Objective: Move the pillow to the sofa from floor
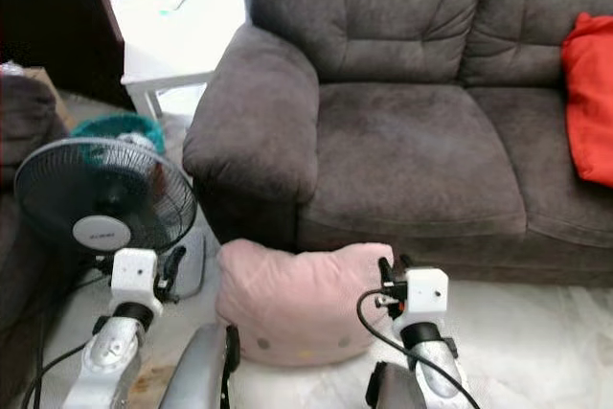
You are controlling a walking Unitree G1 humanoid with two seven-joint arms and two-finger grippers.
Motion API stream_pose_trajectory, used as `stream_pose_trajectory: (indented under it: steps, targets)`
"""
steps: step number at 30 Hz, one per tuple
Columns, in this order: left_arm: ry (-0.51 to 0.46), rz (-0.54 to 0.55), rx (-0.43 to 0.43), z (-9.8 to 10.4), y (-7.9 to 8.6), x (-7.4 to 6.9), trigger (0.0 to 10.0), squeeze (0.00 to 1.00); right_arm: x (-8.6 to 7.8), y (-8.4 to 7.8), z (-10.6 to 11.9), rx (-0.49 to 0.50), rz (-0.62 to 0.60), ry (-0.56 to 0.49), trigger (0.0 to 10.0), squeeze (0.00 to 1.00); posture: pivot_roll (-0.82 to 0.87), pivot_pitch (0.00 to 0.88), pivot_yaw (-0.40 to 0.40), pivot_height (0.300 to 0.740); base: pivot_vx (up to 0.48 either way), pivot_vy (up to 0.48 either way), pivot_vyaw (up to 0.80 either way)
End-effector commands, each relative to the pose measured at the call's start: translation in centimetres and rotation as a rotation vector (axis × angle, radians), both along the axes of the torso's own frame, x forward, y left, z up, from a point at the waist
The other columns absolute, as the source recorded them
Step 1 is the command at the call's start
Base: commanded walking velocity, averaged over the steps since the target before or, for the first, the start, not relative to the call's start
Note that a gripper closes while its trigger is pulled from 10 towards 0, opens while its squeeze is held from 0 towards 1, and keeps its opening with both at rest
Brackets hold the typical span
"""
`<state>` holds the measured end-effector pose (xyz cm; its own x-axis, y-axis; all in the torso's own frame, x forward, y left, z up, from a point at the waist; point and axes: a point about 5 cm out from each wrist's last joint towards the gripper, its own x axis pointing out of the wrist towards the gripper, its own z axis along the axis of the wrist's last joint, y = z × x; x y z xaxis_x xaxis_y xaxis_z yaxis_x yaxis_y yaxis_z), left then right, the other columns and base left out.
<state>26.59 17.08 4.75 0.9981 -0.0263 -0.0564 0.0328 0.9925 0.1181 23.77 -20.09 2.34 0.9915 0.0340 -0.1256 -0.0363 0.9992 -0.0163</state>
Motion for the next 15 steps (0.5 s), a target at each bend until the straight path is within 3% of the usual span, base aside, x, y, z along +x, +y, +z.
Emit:
stream_pose_trajectory:
  steps: [1,5,10,15]
  targets:
    - [0.004,-0.002,0.0,-0.05,0.03,0.0,10.0,0.0,-0.19,-0.15,-0.21,0.004,-0.01,0.01,10.0,0.0,0.04,0.05,-0.046,0.521,0.0,0.0,0.0]
    - [0.004,-0.003,-0.001,-0.05,0.04,0.03,10.0,0.0,-0.13,-0.03,-0.13,-0.014,0.002,0.005,10.0,0.0,0.04,0.05,-0.045,0.521,0.0,0.0,0.0]
    - [0.003,-0.005,-0.001,-0.05,0.03,0.05,10.0,0.0,-0.15,0.16,-0.08,-0.007,0.006,-0.002,10.0,0.0,0.04,0.051,-0.045,0.521,0.0,0.0,0.8]
    - [0.004,-0.009,0.0,-0.07,-0.03,0.05,10.0,0.0,-0.17,0.04,-0.07,0.011,-0.007,-0.003,10.0,0.0,0.04,0.051,-0.043,0.521,0.0,0.0,0.0]
